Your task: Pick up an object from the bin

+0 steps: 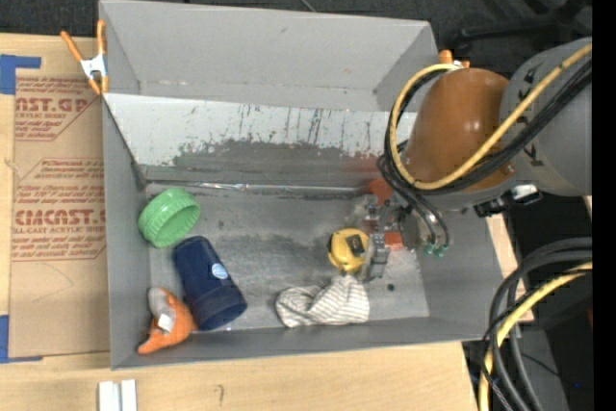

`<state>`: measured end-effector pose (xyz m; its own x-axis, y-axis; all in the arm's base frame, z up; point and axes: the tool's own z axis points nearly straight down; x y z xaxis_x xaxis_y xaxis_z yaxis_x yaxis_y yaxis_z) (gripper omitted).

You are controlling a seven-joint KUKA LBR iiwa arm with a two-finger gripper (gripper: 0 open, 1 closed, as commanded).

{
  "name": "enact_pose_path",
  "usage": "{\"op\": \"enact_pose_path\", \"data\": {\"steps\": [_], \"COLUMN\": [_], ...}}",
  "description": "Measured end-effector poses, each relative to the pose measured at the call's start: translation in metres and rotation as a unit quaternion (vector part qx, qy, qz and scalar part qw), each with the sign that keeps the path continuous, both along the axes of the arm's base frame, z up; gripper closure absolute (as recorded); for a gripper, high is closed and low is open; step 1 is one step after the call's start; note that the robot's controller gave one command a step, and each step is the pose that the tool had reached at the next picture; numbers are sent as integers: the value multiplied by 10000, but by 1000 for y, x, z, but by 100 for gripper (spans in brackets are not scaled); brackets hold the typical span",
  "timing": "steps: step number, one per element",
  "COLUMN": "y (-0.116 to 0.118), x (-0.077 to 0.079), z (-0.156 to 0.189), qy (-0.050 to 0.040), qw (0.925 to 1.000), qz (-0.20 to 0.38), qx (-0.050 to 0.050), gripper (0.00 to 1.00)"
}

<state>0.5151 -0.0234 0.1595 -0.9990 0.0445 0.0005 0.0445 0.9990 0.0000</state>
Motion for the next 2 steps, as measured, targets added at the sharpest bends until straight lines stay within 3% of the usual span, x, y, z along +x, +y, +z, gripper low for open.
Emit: {"op": "enact_pose_path", "data": {"steps": [1,2], "y": [0,6], "x": [0,1], "z": [0,74], "qy": [0,-6], "qw": [10000,9999], "qz": [1,-114], "qx": [0,2], "gripper": [100,100]}}
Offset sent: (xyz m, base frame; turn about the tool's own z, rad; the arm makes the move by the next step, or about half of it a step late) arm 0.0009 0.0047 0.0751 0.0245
